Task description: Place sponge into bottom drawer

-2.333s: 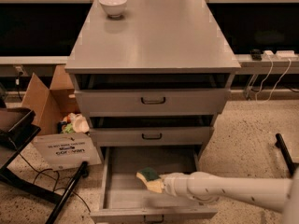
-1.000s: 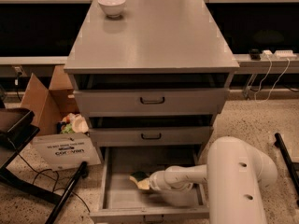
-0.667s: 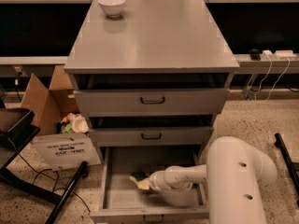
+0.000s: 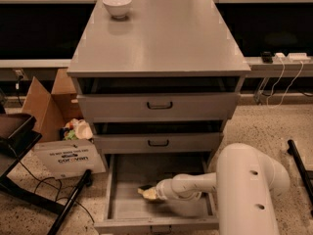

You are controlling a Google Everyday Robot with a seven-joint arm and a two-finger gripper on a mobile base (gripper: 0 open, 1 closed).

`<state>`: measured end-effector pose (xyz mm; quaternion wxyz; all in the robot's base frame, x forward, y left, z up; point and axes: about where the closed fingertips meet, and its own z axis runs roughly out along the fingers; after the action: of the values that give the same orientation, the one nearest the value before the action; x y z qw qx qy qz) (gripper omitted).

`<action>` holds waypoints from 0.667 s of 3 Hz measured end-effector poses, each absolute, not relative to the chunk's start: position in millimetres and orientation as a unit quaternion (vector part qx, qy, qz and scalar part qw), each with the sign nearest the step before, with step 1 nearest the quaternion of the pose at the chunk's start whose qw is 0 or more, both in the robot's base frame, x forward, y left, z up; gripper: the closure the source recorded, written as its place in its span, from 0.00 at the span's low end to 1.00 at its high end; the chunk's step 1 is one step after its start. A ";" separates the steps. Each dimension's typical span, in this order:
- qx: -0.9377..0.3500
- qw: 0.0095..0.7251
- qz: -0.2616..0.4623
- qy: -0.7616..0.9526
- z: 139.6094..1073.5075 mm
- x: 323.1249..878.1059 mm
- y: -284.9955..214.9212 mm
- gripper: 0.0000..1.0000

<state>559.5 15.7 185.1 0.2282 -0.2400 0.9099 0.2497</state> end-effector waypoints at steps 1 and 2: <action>-0.242 0.231 0.252 0.908 186.5 558.1 16.9 0.00; -0.248 0.236 0.256 0.904 189.7 555.1 19.2 0.00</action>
Offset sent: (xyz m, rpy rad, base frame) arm -0.0060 0.0030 0.0097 0.0248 -0.0366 0.0229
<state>555.1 19.2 189.7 0.2365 -0.2476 0.9040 0.2561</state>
